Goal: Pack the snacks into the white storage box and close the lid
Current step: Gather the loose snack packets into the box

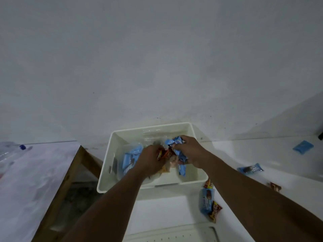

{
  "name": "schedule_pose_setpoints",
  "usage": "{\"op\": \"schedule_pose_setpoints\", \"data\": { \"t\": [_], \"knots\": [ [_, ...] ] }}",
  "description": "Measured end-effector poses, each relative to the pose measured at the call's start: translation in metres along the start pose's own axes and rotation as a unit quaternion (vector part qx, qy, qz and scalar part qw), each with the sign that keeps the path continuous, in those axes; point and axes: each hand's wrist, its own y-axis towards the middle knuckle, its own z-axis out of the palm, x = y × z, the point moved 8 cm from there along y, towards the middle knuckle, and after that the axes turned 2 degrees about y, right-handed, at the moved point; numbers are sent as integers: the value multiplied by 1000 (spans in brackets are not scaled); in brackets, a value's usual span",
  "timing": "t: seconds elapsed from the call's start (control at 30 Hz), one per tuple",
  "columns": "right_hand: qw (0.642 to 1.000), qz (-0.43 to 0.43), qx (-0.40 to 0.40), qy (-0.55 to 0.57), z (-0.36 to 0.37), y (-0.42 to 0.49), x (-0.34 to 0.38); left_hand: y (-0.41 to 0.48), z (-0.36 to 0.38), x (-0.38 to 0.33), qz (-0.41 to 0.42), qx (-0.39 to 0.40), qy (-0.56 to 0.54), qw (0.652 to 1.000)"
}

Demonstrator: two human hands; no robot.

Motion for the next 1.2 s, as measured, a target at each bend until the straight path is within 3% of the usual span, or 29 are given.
{"op": "schedule_pose_setpoints", "data": {
  "t": [0.17,0.3,0.53,0.73,0.97,1.07,1.2],
  "knots": [
    [994,90,-35,-45,-2,19,-55,6,52,31,-35,119,-12,992],
    [989,98,-42,-105,-12,21,-66,5,64,38,-43,145,-37,988],
    [959,-67,-148,-230,-42,-12,-29,-11,51,-7,1,27,-28,999],
    [919,-154,-218,-290,-104,-75,-37,-55,69,-93,119,-70,-28,990],
    [846,-87,-347,-395,-224,-164,-186,-114,187,-142,197,-33,-12,980],
    [803,-40,-379,-459,-257,-205,-257,-118,240,-119,147,14,49,988],
    [789,38,-347,-506,-273,-225,-334,-111,288,-81,60,71,137,986]
  ]
}}
